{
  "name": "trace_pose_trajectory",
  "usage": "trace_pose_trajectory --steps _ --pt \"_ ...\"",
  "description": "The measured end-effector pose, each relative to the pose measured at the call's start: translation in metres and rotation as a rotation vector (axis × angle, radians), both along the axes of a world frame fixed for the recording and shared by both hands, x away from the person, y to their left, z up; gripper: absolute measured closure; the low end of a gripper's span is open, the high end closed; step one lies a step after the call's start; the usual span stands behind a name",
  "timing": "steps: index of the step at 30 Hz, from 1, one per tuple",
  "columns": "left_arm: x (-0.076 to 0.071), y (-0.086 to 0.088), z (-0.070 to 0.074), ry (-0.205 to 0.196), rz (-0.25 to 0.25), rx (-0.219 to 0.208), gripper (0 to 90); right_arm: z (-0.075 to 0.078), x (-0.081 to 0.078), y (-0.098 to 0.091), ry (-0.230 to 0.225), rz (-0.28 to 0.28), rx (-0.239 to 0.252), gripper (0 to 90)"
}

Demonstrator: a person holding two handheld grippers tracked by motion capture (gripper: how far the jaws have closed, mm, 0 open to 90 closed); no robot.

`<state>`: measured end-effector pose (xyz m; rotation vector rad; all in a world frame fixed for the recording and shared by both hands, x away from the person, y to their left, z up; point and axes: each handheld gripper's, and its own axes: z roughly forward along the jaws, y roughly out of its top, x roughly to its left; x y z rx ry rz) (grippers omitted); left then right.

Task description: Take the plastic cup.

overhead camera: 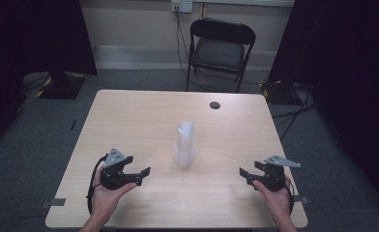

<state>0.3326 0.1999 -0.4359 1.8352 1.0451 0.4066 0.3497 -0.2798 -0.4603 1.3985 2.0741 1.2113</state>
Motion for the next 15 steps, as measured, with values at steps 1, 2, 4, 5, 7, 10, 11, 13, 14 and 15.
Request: trace_pose_trajectory --steps 1,2,4,5,7,10,11,13,14,15 --pt "0.0 -0.002 0.003 -0.004 -0.01 0.005 17.1 0.0 -0.001 0.003 0.002 0.009 -0.003 24.7" --pt "0.0 -0.004 0.005 -0.01 -0.02 -0.008 17.1 0.0 -0.001 0.003 0.002 0.009 -0.003 24.7" --pt "0.003 -0.008 0.009 -0.03 -0.049 -0.003 16.0 -0.001 0.0 0.004 0.006 0.014 -0.009 24.7" --pt "0.004 -0.009 0.011 -0.034 -0.055 0.003 16.0 -0.001 0.001 0.004 0.011 0.018 -0.003 24.7" --pt "0.008 -0.013 0.014 -0.039 -0.065 -0.003 16.1 -0.001 0.0 0.006 0.007 0.019 -0.005 24.7" --pt "0.01 -0.016 0.016 -0.053 -0.074 0.007 17.2 -0.001 0.0 0.006 0.003 0.025 -0.005 24.7" --pt "0.01 -0.018 0.017 -0.072 -0.073 0.015 19.0 -0.001 0.0 0.006 0.006 0.029 0.002 24.7" --pt "0.012 -0.021 0.023 -0.121 -0.085 0.016 23.7 -0.001 0.001 0.005 0.016 0.029 0.022 24.6" --pt "0.012 -0.021 0.023 -0.121 -0.085 0.016 22.7 -0.001 0.001 0.005 0.016 0.029 0.022 24.6" --pt "0.015 -0.023 0.028 -0.153 -0.083 -0.004 22.3 -0.001 0.001 0.004 0.01 0.024 0.017 24.6"
